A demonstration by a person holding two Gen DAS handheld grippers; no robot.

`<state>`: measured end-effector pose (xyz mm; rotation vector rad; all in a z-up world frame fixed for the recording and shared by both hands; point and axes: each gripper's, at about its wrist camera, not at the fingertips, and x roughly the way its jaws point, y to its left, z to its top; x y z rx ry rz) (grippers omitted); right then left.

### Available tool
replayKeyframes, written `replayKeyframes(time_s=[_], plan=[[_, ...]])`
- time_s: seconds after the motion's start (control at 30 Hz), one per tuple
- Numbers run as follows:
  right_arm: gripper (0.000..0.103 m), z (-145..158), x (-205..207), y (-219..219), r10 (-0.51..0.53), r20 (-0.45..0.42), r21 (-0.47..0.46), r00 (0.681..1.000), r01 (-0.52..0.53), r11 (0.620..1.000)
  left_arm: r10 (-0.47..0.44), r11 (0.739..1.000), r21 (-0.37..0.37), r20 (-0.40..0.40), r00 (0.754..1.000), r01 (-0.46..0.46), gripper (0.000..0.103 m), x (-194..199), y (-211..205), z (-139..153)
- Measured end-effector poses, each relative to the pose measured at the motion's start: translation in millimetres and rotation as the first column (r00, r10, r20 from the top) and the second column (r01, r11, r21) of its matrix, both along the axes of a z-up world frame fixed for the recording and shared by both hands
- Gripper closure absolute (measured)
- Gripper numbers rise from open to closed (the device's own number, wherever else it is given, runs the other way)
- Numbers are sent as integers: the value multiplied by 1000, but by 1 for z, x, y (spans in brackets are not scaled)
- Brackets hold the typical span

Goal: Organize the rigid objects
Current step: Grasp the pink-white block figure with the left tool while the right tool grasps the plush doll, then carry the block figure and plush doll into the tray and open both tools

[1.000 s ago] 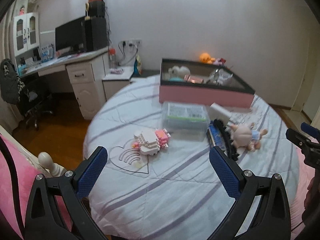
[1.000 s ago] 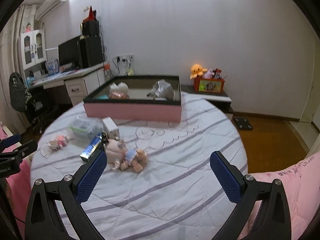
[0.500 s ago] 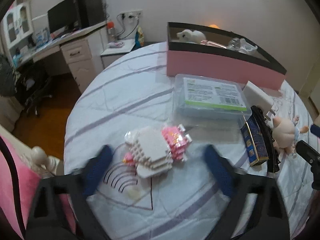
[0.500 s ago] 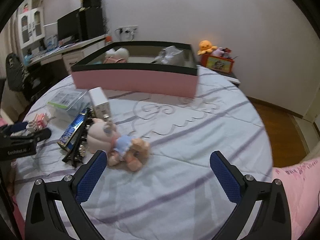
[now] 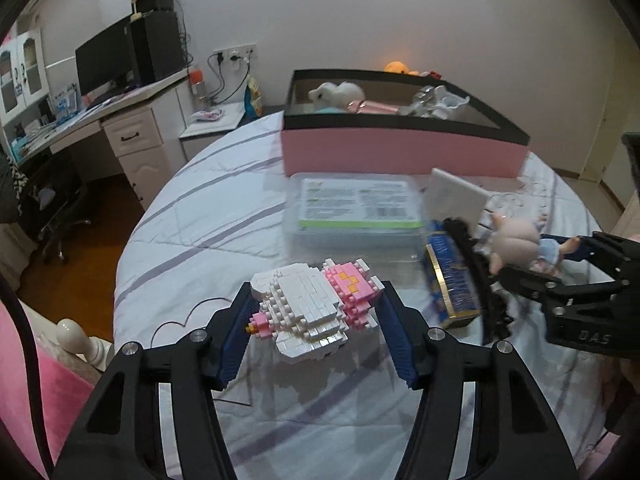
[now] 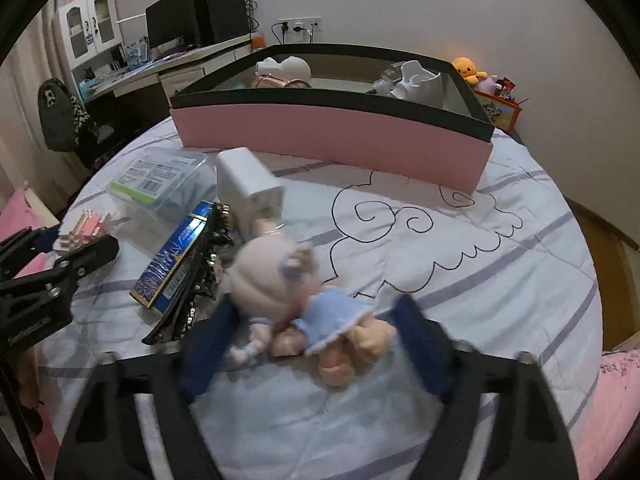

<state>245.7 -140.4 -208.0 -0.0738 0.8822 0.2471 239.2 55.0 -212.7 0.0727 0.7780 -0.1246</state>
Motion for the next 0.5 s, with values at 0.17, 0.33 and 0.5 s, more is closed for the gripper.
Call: replayKeyframes(time_s=[0.17,0.33,0.5], plan=[[32,4,-3,-5,-3,13,33,1000,2,999,-32,1000,3,25,999,31,42,-6,-11,11],[32,17,-15,-13,-20,75,81,997,14,997,-61,998,-15,51,997,62,42,-5,-21,27],[32,46,-24,-21,-26,157,122,987,6,993,-123,989,-69,68,990,127,42,5,-31,44]])
